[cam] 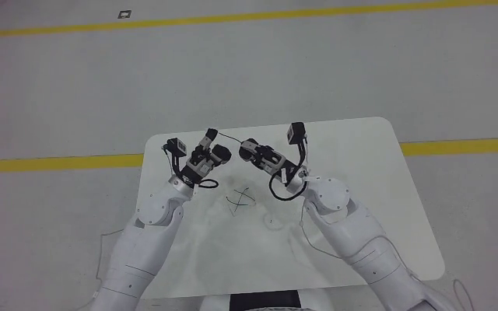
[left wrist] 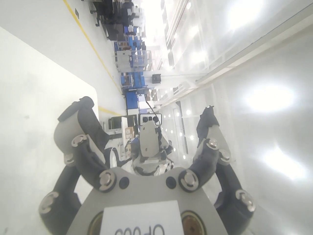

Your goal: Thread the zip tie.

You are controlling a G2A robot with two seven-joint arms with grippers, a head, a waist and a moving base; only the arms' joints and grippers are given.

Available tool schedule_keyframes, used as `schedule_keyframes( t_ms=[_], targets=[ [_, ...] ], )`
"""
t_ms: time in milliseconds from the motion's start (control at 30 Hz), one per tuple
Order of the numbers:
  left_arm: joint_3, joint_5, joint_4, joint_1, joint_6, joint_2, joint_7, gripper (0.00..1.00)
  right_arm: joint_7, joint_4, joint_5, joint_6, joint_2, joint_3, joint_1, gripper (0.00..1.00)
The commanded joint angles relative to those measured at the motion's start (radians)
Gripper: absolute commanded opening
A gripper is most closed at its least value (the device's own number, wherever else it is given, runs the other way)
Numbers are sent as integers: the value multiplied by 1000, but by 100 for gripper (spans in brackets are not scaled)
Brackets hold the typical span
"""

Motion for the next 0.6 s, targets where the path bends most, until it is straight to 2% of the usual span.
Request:
schedule_keyframes(
  t_ms=[0, 33, 67, 133, 167, 233, 267, 500, 533, 567],
  targets=[
    [-50, -23, 12, -5, 20, 15, -139, 100, 66, 6, 23, 3, 6, 20, 0, 0],
    [-71, -56, 22, -4, 26, 20, -183, 100, 101, 7, 42, 1, 8, 27, 0, 0],
    [-94, -88, 35, -10, 43, 27, -258, 100, 141, 16, 54, -1, 11, 37, 1, 0],
    [-123, -104, 62, -21, 48, 37, -354, 100, 201, 28, 61, 0, 15, 44, 5, 0],
    [-132, -154, 78, -29, 70, 40, -425, 100, 244, 40, 78, 8, 17, 44, 8, 0],
    [-143, -177, 106, -48, 81, 47, -527, 100, 295, 57, 82, 11, 20, 44, 21, 0],
    [-144, -172, 117, -54, 80, 50, -559, 100, 300, 59, 77, 11, 20, 44, 24, 0],
    [-144, -172, 117, -54, 80, 50, -559, 100, 297, 58, 85, 10, 19, 43, 21, 0],
    [-137, -156, 117, -50, 86, 51, -548, 100, 311, 56, 154, 7, 15, 36, 7, 0],
    [-132, -169, 116, -50, 98, 51, -570, 100, 330, 69, 159, 10, 16, 34, 12, 0]
  ],
)
